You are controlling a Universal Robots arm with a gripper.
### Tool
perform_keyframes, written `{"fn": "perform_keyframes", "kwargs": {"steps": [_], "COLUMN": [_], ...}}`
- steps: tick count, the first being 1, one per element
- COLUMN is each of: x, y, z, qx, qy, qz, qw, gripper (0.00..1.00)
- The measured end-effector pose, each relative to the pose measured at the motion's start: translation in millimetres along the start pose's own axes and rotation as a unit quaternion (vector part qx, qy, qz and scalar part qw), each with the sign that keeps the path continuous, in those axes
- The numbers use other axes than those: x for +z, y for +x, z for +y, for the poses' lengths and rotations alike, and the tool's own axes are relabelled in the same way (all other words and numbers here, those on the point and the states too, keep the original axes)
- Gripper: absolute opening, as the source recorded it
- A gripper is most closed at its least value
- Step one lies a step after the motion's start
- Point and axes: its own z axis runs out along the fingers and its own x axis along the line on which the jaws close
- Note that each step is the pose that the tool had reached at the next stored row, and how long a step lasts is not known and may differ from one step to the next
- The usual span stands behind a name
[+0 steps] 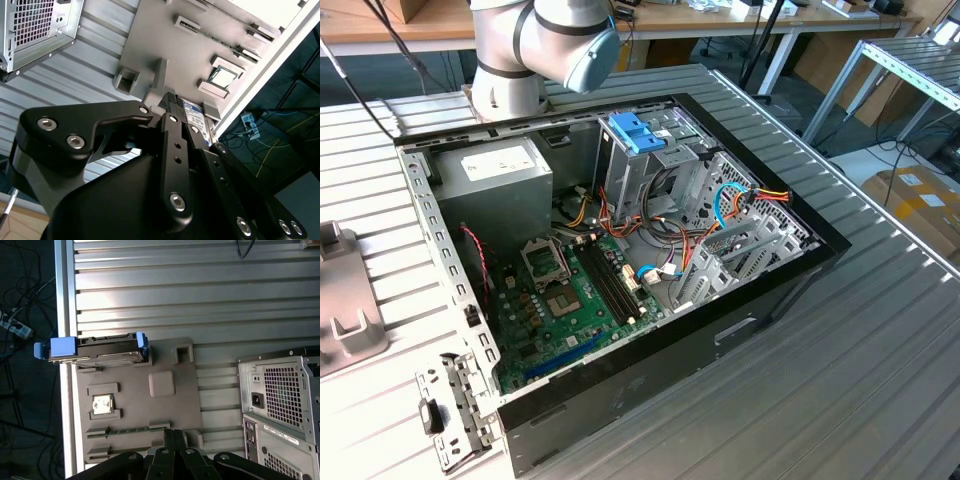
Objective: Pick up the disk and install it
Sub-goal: 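Reach for the disk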
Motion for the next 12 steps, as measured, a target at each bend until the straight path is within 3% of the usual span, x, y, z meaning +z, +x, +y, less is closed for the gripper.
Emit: {"fn": "perform_keyframes", "kwargs": {"steps": [12], "x": [0.6], "y": [4.2], "z": [0.7], "qx": [0.0], "qy": [0.0001], "qz": [0.0], "qw": [1.0], "gripper": [0.11]}}
